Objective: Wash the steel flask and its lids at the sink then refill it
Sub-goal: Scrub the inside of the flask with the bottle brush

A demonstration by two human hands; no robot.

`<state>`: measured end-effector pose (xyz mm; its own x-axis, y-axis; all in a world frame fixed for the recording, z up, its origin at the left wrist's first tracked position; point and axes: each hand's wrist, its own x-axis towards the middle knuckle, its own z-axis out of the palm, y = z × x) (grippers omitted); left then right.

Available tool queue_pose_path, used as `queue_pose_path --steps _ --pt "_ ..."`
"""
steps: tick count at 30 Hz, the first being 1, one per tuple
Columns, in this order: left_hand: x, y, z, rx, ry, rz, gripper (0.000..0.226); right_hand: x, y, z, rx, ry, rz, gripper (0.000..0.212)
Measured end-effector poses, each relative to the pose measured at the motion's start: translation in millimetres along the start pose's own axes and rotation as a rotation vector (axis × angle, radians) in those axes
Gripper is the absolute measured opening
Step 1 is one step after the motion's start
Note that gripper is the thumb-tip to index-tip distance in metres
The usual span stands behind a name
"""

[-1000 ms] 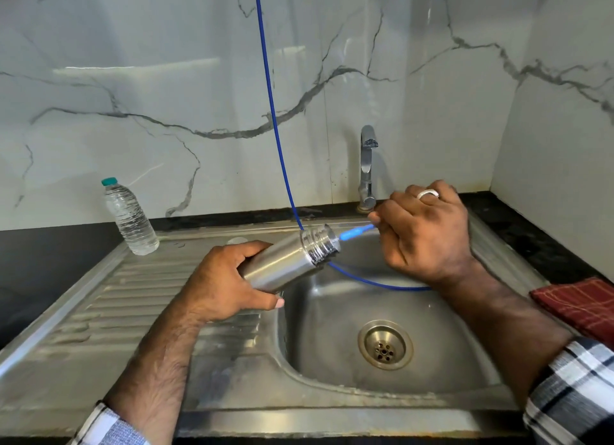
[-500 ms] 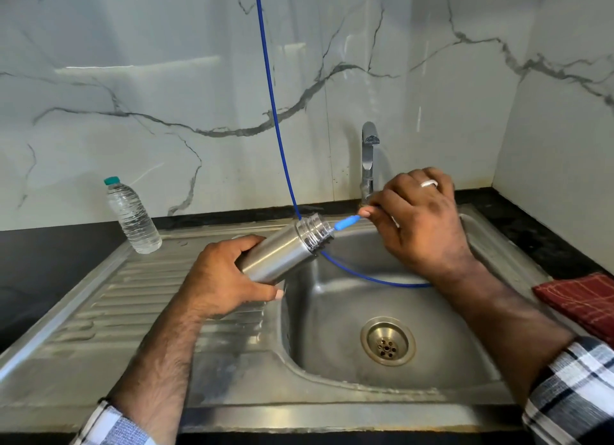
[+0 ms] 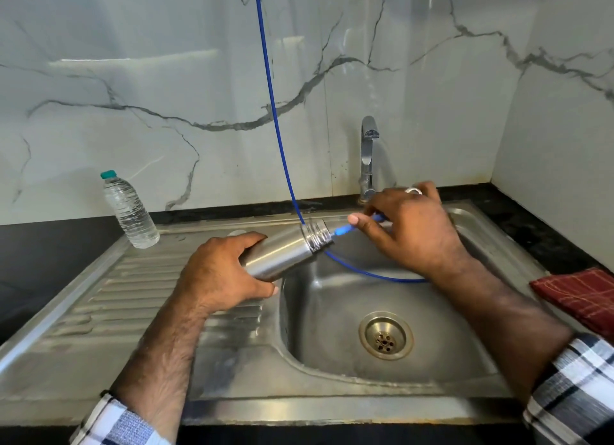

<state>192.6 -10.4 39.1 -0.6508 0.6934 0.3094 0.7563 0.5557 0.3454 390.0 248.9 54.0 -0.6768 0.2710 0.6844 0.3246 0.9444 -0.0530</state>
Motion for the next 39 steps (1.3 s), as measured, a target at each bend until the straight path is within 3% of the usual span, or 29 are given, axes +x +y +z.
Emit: queue_pose_path --steps 2,5,10,17,23,31,39 --pt "0.1 -4.6 -0.6 -0.042 0.002 -0.016 0.1 -0.5 4.3 6.8 -0.015 0.149 -0.183 0.042" --pt "-0.2 -2.9 -2.0 -0.024 0.026 0.009 0.101 3.4 14.1 7.7 0.069 0.165 -0.261 0.032" --pt "0.6 10.8 -1.0 0.021 0.046 0.065 0.099 11.3 38.4 -10.0 0.185 0.098 -0.207 0.037" --pt "-3.9 3.3 -2.7 0.021 0.03 0.018 0.098 9.7 50.4 -14.0 0.189 0.145 -0.087 0.029" --pt "0.0 18.7 6.5 0.033 0.031 0.018 0.101 9.3 18.6 4.1 0.167 0.118 -0.15 0.038" --pt "1.7 18.7 4.4 -0.039 -0.037 0.026 0.1 11.0 45.7 -13.5 0.187 0.125 -0.236 0.031" --pt "-4.7 11.6 -2.5 0.002 0.018 0.026 0.094 11.8 50.4 -17.0 0.177 0.185 -0.115 0.034"
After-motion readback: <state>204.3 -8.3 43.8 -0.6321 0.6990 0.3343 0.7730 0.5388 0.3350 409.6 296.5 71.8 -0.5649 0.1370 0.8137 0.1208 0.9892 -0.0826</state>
